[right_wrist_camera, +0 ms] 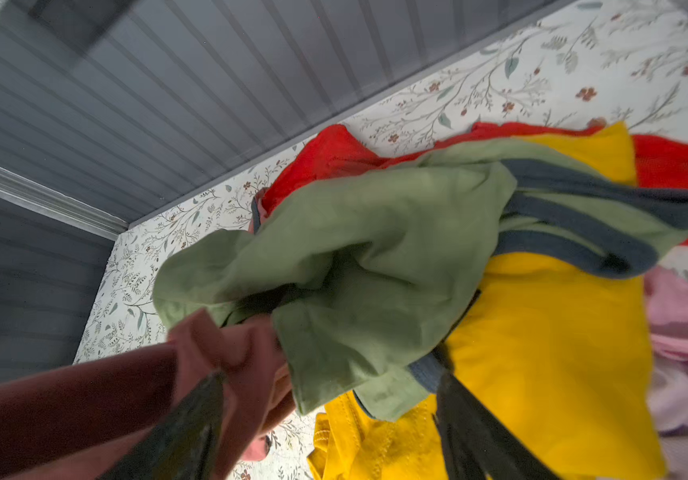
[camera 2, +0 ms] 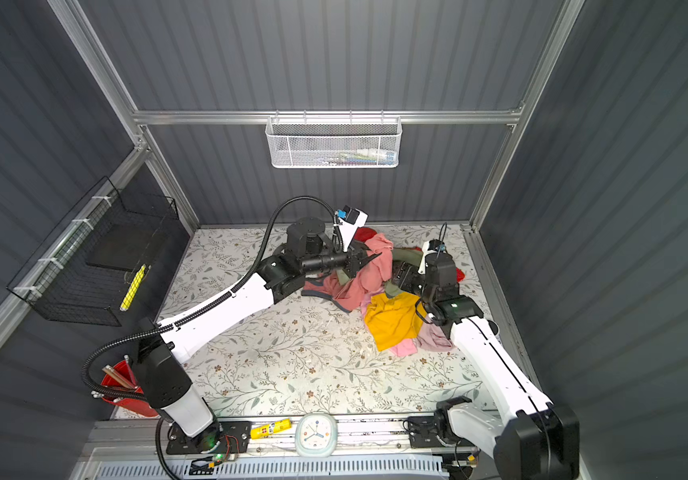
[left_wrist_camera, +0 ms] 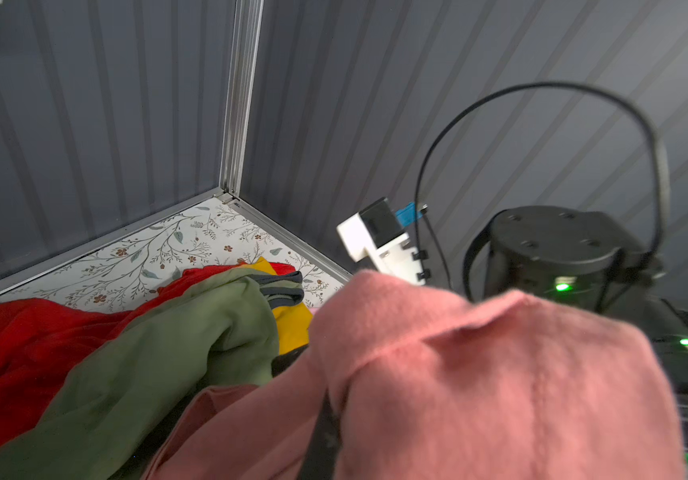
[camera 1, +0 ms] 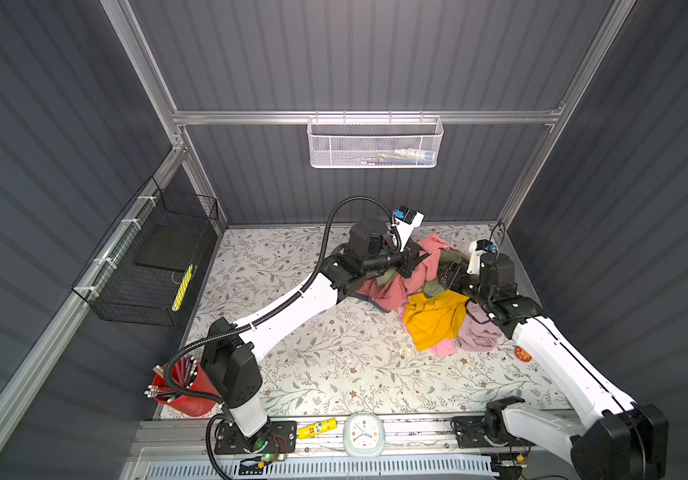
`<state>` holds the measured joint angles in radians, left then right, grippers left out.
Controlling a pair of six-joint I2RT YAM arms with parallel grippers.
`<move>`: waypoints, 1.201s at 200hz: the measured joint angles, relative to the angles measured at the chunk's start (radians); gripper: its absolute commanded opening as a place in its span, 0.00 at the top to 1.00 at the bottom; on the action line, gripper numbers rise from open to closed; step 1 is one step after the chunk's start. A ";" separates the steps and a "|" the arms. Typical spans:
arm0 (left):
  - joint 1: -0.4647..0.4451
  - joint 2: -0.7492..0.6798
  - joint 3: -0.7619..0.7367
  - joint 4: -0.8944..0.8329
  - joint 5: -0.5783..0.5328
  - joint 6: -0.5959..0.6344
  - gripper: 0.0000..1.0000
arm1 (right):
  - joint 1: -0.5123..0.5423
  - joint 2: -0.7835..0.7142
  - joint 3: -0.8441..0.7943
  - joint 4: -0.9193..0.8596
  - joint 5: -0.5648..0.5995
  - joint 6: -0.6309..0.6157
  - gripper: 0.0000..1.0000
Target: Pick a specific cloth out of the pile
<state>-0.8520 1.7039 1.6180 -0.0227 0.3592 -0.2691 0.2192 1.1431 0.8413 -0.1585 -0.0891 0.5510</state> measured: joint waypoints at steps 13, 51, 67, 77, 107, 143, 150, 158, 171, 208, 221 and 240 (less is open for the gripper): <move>-0.001 0.000 0.018 -0.002 0.001 -0.002 1.00 | -0.001 0.027 -0.030 0.025 -0.015 0.011 0.21; -0.010 0.000 0.098 -0.031 0.000 0.003 1.00 | -0.012 0.049 -0.136 0.093 -0.039 0.054 0.17; -0.013 -0.006 0.126 -0.055 -0.005 0.020 1.00 | -0.026 0.050 -0.167 0.120 -0.060 0.066 0.16; -0.013 -0.014 0.136 -0.074 -0.014 0.034 1.00 | -0.036 0.057 -0.176 0.134 -0.075 0.072 0.16; -0.013 -0.026 0.198 -0.151 -0.068 0.087 1.00 | -0.048 0.106 -0.176 0.155 -0.110 0.077 0.16; -0.013 -0.061 0.266 -0.214 -0.154 0.164 1.00 | -0.048 0.135 -0.176 0.159 -0.121 0.078 0.16; -0.013 -0.079 0.266 -0.221 -0.171 0.180 1.00 | -0.048 0.135 -0.176 0.159 -0.121 0.077 0.16; -0.013 -0.105 0.267 -0.227 -0.194 0.201 1.00 | -0.048 0.135 -0.176 0.159 -0.120 0.077 0.16; -0.013 -0.132 0.282 -0.236 -0.230 0.233 1.00 | -0.048 0.135 -0.176 0.158 -0.116 0.077 0.16; -0.013 -0.170 0.373 -0.254 -0.351 0.331 1.00 | -0.048 0.135 -0.185 0.159 -0.105 0.077 0.17; -0.013 -0.177 0.392 -0.255 -0.391 0.364 1.00 | -0.048 0.135 -0.193 0.159 -0.102 0.077 0.17; -0.013 -0.179 0.415 -0.257 -0.446 0.410 1.00 | -0.048 0.135 -0.201 0.159 -0.098 0.077 0.17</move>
<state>-0.8646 1.5246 2.0331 -0.2802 -0.0872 0.1413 0.1707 1.2781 0.6399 0.0006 -0.1875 0.6285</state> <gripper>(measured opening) 0.059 0.834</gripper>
